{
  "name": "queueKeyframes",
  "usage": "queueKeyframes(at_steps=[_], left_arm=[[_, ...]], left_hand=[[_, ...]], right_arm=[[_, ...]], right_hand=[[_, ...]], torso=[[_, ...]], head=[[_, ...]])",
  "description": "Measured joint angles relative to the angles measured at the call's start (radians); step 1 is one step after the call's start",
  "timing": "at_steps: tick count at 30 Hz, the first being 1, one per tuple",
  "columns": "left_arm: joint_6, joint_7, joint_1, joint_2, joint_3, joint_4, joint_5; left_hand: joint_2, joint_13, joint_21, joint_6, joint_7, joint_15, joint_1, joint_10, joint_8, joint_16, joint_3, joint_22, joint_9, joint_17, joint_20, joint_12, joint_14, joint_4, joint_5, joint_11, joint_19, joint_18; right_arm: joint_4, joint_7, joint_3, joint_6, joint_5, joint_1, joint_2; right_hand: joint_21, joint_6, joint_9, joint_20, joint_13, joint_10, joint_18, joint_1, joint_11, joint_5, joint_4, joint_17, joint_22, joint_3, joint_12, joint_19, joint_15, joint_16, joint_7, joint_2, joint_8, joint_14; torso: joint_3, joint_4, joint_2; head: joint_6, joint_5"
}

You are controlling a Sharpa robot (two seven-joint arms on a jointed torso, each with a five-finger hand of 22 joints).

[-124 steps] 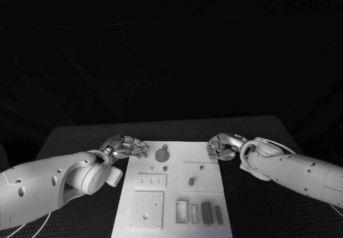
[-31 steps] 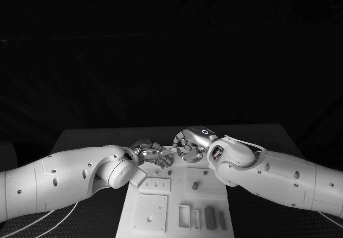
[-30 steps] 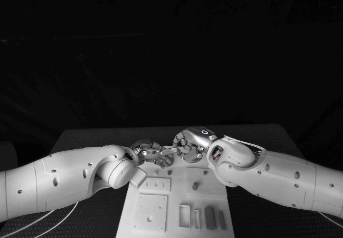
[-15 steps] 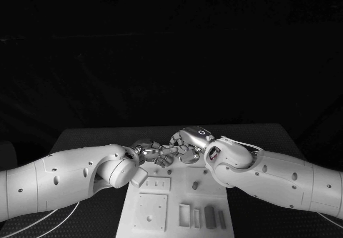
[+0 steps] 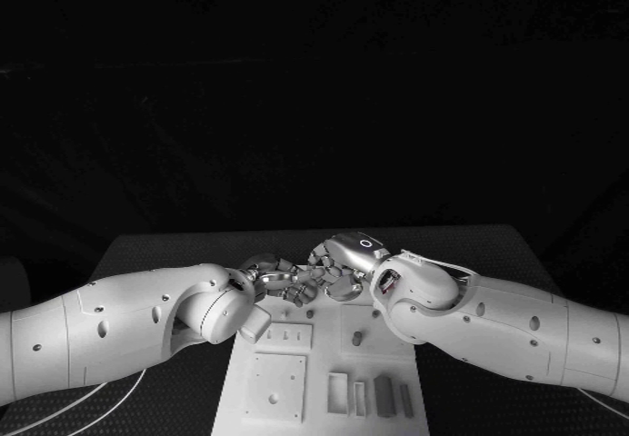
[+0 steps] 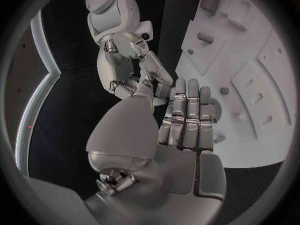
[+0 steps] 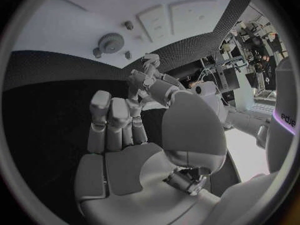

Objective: Assemble the parts on the task board

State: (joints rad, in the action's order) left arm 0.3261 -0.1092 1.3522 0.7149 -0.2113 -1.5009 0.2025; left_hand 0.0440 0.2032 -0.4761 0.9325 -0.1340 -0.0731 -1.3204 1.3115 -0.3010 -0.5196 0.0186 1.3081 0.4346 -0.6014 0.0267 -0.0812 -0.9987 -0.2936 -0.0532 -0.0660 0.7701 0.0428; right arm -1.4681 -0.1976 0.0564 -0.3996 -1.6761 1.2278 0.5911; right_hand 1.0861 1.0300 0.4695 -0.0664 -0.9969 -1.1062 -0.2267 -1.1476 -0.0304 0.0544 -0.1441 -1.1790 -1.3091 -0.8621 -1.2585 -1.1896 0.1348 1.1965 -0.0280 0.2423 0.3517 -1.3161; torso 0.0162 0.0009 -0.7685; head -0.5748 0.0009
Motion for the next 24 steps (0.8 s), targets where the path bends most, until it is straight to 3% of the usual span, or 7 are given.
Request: queueKeyframes(at_steps=[18,24], left_arm=[[0.003,-0.004,-0.001,-0.003,-0.001,0.003,-0.019],[0.003,-0.007,-0.001,-0.003,-0.001,0.003,-0.021]], left_hand=[[-0.049,0.006,-0.004,0.008,0.008,0.001,-0.051,0.004,0.004,-0.004,0.011,0.000,-0.004,-0.001,0.004,0.000,0.001,0.006,-0.012,0.004,-0.004,-0.006],[-0.055,0.011,-0.008,0.014,0.014,0.004,-0.118,0.004,0.006,-0.004,0.034,0.000,-0.010,-0.002,0.007,0.000,0.003,0.004,-0.011,0.004,-0.007,-0.008]], right_arm=[[0.003,0.003,0.001,0.001,0.002,-0.006,-0.006],[0.006,0.005,0.001,0.001,0.002,-0.006,-0.007]], right_hand=[[0.000,0.000,0.001,0.004,0.000,-0.004,-0.004,0.000,-0.004,0.000,-0.001,0.000,0.000,0.001,0.000,-0.003,0.000,0.000,0.000,0.000,0.000,0.000],[0.000,-0.001,0.002,0.004,0.000,-0.004,-0.005,0.000,-0.004,0.004,-0.002,0.000,0.000,0.002,0.000,-0.003,0.000,0.000,-0.001,0.001,0.000,0.000]], torso=[[0.0008,-0.0009,0.000],[0.0012,-0.0007,0.000]], head=[[-0.003,0.000],[-0.004,0.000]])
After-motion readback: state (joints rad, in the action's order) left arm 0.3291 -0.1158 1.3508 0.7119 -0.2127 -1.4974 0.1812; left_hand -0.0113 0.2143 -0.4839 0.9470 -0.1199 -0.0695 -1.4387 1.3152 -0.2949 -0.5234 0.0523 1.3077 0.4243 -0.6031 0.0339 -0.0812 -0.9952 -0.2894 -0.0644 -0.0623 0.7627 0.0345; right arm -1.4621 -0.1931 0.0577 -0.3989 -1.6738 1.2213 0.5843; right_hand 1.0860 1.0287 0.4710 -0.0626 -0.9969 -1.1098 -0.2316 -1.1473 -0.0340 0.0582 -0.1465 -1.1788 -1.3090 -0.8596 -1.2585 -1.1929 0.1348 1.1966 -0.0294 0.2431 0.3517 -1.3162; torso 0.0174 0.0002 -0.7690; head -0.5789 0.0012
